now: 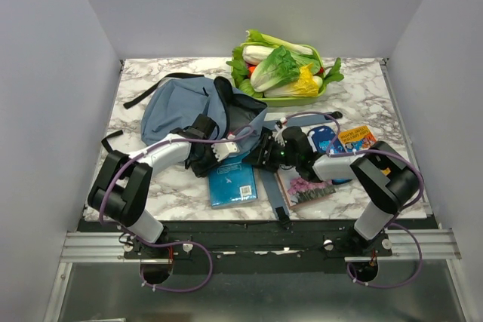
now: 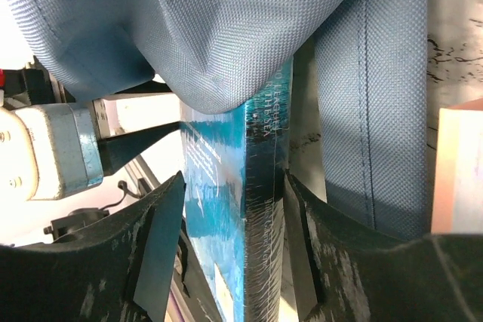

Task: Pack the student bag
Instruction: Pick up the book from the center of the board.

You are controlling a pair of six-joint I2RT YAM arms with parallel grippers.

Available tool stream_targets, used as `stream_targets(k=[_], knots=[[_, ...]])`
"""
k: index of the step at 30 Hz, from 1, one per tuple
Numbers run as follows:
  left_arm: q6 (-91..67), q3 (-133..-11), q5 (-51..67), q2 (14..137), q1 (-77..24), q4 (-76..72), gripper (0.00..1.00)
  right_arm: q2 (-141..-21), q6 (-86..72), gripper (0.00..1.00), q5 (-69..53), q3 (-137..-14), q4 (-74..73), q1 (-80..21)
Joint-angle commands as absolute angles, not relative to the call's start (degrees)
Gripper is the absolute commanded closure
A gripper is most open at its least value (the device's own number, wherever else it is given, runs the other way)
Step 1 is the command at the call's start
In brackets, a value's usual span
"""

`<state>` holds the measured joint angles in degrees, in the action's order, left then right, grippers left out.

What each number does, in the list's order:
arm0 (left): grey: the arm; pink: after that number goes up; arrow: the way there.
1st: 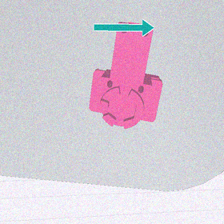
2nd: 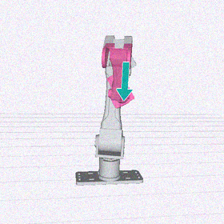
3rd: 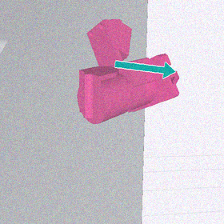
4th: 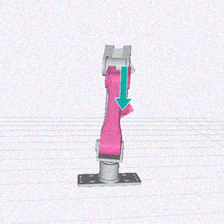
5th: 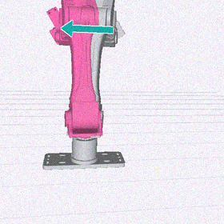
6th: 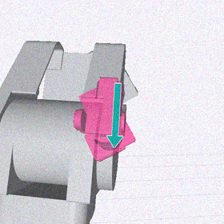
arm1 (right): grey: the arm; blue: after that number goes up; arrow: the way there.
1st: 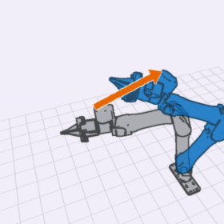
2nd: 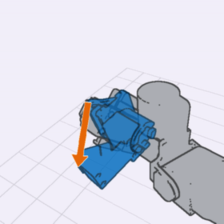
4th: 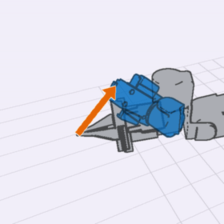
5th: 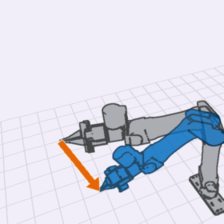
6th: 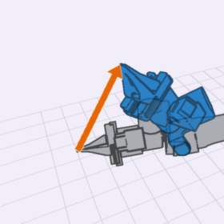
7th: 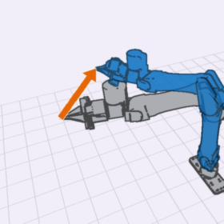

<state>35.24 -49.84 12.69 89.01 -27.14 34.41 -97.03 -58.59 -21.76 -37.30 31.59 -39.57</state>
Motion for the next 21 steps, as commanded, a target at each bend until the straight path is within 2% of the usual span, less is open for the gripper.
stream_targets(k=[1,8,15,21], knots=[[30.2,-54.2,32.5,90.4,-30.8,19.2,0.57,-94.1,-65.0,0.4,-40.2,-39.9,50.6,-44.6],[28.5,-56.2,33.3,92.2,-31.2,18.1,0.57,-95.9,-65.9,0.41,-42.5,-41.0,55.9,-44.9],[28.7,-56.0,33.0,91.5,-31.4,17.2,0.58,-95.0,-55.6,0.43,-38.9,-45.5,32.1,-45.4],[29.1,-53.4,32.3,89.2,-30.9,16.8,0.58,-91.7,-44.7,0.51,-30.5,-46.1,12.2,-45.4]])
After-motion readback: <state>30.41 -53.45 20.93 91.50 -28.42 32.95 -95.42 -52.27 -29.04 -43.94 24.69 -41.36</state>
